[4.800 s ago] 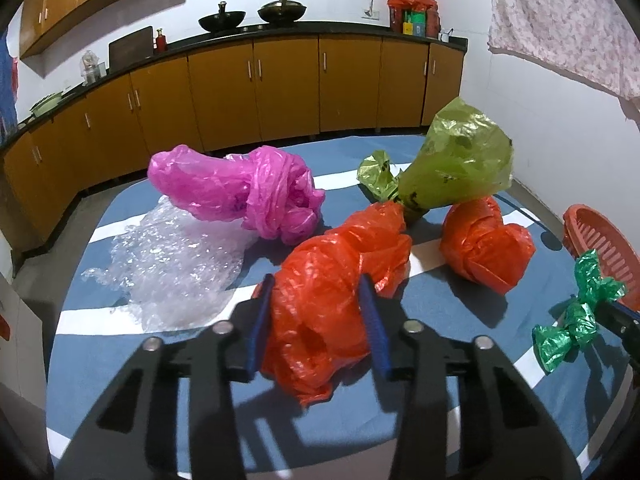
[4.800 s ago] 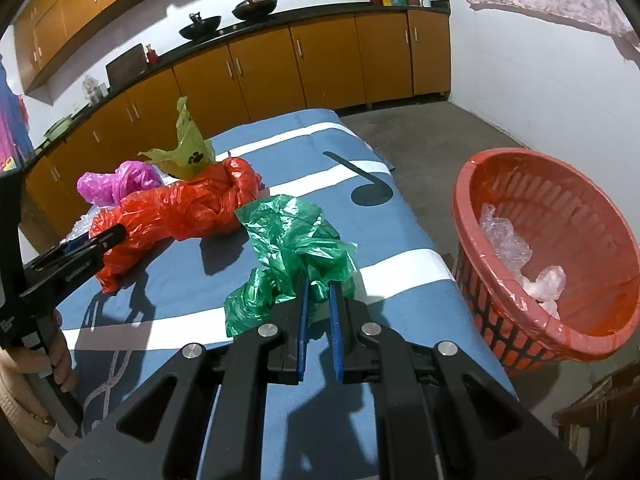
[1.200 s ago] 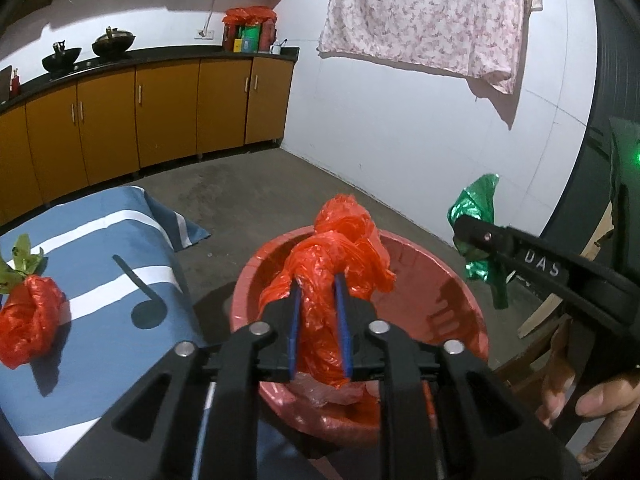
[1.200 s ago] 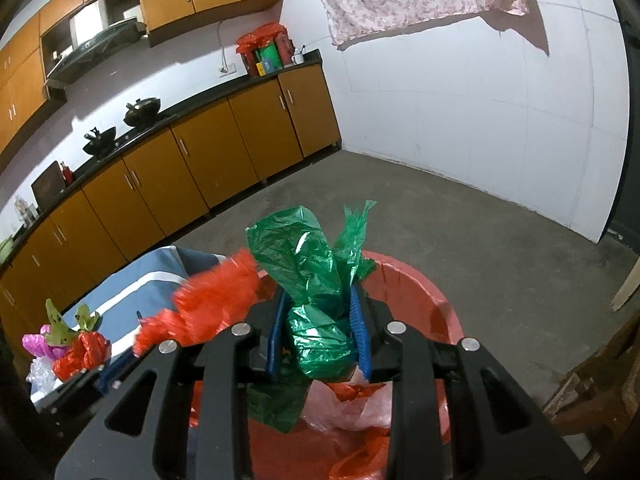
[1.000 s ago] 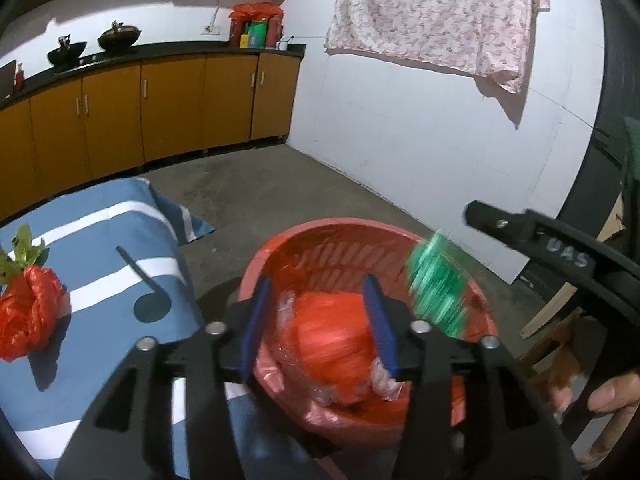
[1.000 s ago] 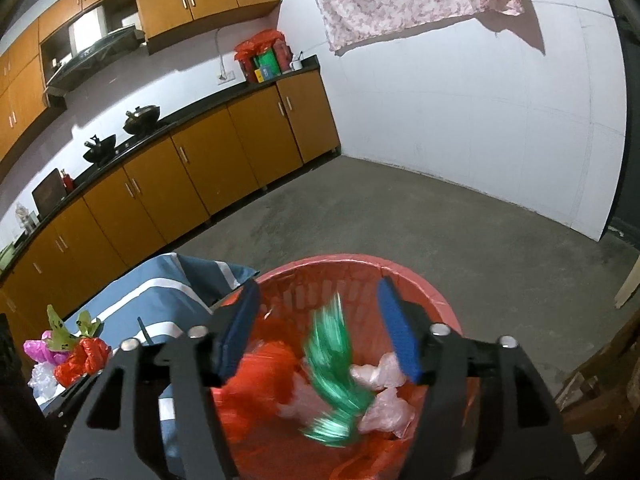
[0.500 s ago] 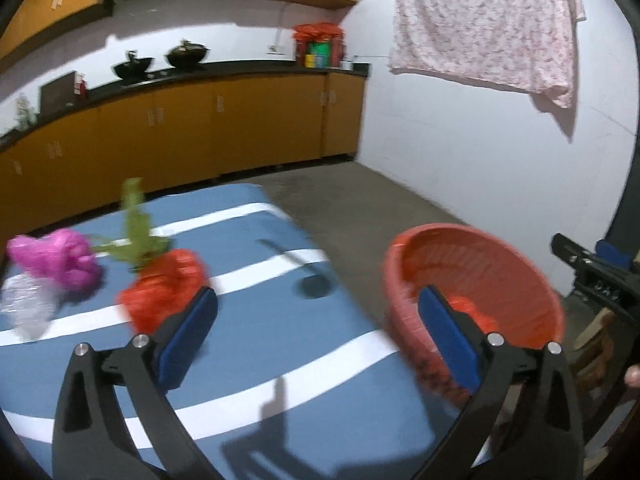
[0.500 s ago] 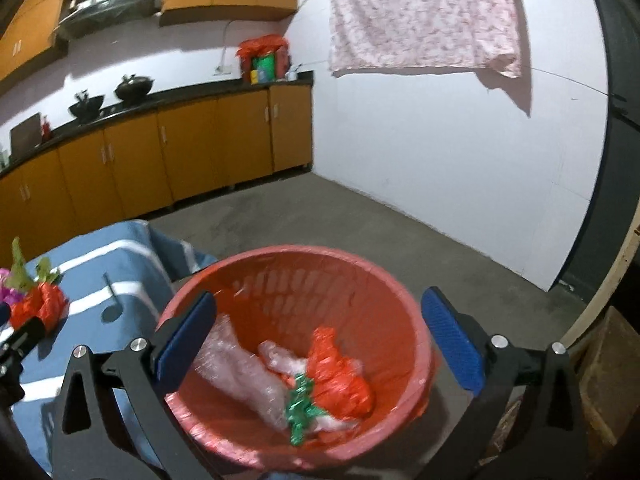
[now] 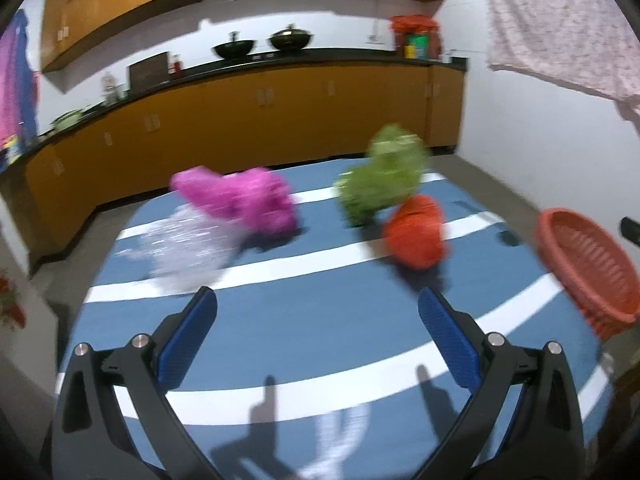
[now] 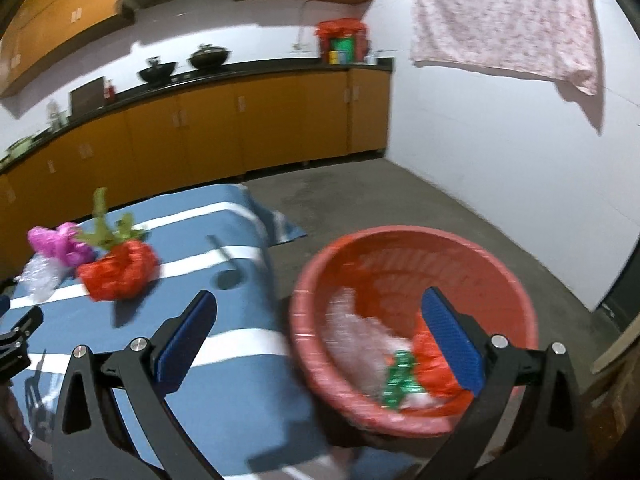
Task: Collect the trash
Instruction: 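Move both tools back over the mat toward the remaining bags, then grasp the bubble wrap with the left tool while the right tool grasps the orange bag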
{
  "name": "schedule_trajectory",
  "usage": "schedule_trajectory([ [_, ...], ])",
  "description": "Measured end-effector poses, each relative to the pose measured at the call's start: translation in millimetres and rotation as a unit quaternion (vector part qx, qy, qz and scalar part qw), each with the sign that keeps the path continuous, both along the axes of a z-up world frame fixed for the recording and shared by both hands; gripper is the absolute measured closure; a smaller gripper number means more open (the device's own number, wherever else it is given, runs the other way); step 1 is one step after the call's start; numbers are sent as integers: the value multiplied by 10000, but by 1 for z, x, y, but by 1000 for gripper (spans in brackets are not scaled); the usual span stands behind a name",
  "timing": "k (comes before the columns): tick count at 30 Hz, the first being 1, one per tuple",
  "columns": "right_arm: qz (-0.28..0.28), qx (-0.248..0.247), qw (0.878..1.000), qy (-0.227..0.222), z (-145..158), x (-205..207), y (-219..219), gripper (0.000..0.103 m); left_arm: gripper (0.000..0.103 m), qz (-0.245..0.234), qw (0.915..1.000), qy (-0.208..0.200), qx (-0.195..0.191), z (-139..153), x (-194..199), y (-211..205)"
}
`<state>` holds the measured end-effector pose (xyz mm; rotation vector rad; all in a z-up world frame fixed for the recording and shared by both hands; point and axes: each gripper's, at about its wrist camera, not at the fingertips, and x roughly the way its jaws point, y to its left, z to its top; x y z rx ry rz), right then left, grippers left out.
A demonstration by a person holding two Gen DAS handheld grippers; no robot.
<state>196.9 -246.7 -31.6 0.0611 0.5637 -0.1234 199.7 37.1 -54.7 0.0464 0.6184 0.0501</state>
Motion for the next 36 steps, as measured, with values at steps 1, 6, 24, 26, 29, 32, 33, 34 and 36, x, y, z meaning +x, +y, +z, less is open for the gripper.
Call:
schedule_trajectory([
  [1, 140, 43, 9999, 17, 1, 3, 12, 2, 4, 87, 10000, 5, 40, -1, -1, 10],
  [6, 625, 200, 9978, 27, 3, 17, 60, 2, 4, 679, 9976, -9, 155, 0, -1, 64],
  [24, 877, 7, 9942, 621, -41, 105, 185, 2, 4, 1571, 9871, 45, -314, -5, 31, 154],
  [26, 826, 104, 9942, 683, -43, 110, 183, 2, 4, 1521, 9878, 35, -336, -6, 41, 155],
  [29, 840, 128, 9935, 759, -46, 115, 182, 4, 4, 1365, 9898, 78, -402, -9, 56, 154],
  [32, 899, 121, 9923, 845, -50, 116, 183, 7, 4, 1175, 9923, 124, -369, -11, 68, 149],
  [33, 926, 133, 9918, 869, -51, 117, 183, 8, 4, 1100, 9934, 149, -304, -12, 72, 146],
  [34, 953, 151, 9912, 905, -52, 117, 184, 10, 4, 1037, 9942, 194, -205, -14, 77, 144],
  [36, 998, 214, 9903, 939, -52, 118, 184, 13, 4, 924, 9951, 340, -109, -17, 87, 140],
])
